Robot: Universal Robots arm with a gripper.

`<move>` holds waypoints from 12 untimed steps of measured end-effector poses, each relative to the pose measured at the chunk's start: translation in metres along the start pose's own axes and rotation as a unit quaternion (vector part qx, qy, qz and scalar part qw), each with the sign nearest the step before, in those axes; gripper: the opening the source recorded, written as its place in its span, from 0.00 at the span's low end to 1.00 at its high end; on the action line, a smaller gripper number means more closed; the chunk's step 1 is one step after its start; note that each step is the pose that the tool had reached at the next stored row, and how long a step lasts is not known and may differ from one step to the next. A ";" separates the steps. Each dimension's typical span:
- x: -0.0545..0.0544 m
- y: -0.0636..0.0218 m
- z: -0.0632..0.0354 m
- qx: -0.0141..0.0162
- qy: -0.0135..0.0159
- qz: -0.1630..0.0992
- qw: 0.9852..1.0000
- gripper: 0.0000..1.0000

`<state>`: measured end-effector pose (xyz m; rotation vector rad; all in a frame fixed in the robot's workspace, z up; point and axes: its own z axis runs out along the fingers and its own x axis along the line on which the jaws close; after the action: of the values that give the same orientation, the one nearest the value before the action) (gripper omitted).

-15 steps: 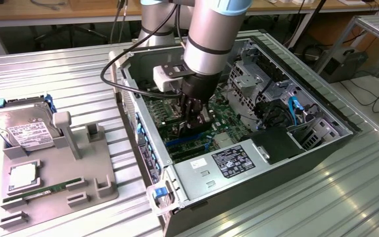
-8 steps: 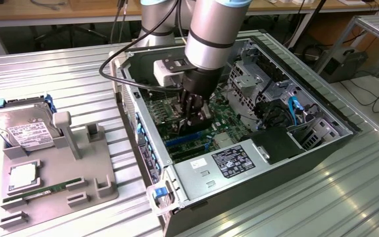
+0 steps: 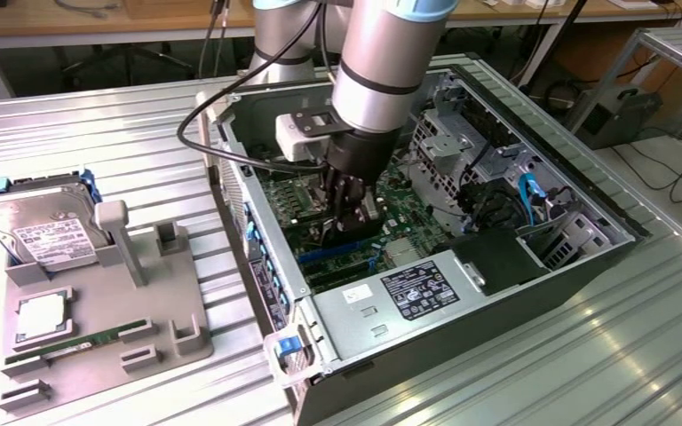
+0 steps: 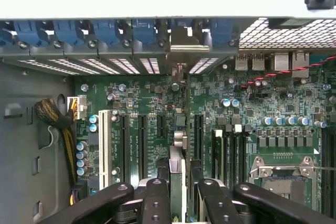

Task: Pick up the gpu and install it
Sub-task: 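Insert the gpu into the slot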

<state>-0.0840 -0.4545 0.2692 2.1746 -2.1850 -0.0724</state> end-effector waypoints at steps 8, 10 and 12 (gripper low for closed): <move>-0.002 0.0003 0.0039 0.000 0.000 0.000 1.000 0.26; -0.003 0.0002 0.0042 0.000 0.000 0.000 1.000 0.26; -0.003 0.0002 0.0057 0.000 0.000 0.000 1.000 0.26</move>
<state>-0.0846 -0.4514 0.2635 2.1750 -2.1855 -0.0734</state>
